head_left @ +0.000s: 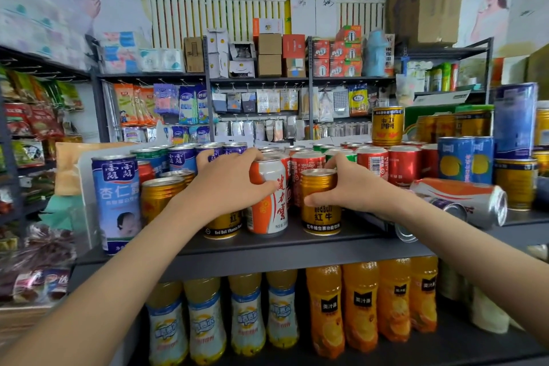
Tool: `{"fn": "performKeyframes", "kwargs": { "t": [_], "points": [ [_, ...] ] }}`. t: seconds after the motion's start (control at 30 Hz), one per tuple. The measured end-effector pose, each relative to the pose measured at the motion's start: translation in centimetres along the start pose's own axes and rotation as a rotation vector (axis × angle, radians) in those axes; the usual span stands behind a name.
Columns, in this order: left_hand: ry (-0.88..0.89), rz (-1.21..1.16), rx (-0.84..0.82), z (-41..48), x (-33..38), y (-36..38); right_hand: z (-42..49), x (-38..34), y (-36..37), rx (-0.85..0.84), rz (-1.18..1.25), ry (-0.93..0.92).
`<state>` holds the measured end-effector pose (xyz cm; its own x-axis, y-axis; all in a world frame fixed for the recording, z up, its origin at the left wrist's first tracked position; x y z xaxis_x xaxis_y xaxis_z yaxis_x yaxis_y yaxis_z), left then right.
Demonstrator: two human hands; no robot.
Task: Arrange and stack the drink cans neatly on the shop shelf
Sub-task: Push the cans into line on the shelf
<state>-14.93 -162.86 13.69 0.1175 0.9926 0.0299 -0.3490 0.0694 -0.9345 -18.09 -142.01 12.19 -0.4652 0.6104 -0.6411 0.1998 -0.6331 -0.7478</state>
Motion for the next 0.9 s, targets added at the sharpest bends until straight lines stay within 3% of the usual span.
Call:
{"fn": "performKeyframes", "kwargs": {
  "t": [0.17, 0.4, 0.53, 0.9],
  "points": [
    [-0.007, 0.043, -0.016, 0.4, 0.2, -1.1, 0.2, -0.8, -1.7, -0.118, -0.168, 0.047],
    [-0.019, -0.066, 0.0, 2.7, 1.0, -3.7, 2.6, -2.5, -5.4, 0.05, -0.383, 0.009],
    [-0.035, -0.184, -0.001, 4.1, 1.4, -4.5, 5.6, -2.8, -5.7, 0.021, -0.601, 0.006],
    [-0.072, -0.119, -0.151, 6.6, 1.0, -4.8, 10.2, -2.3, -5.5, -0.333, -0.749, -0.004]
  ]
}}
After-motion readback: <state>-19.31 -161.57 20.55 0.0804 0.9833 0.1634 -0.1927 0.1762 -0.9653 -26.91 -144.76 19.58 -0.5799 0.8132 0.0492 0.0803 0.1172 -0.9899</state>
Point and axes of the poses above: each hand's wrist, its own z-axis towards the middle knuckle, its own y-axis out of the palm, x = y × z, the point moved 1 cm from there along z, towards the middle knuckle, and after that the axes turned 12 degrees about -x, right-handed, at the moved point
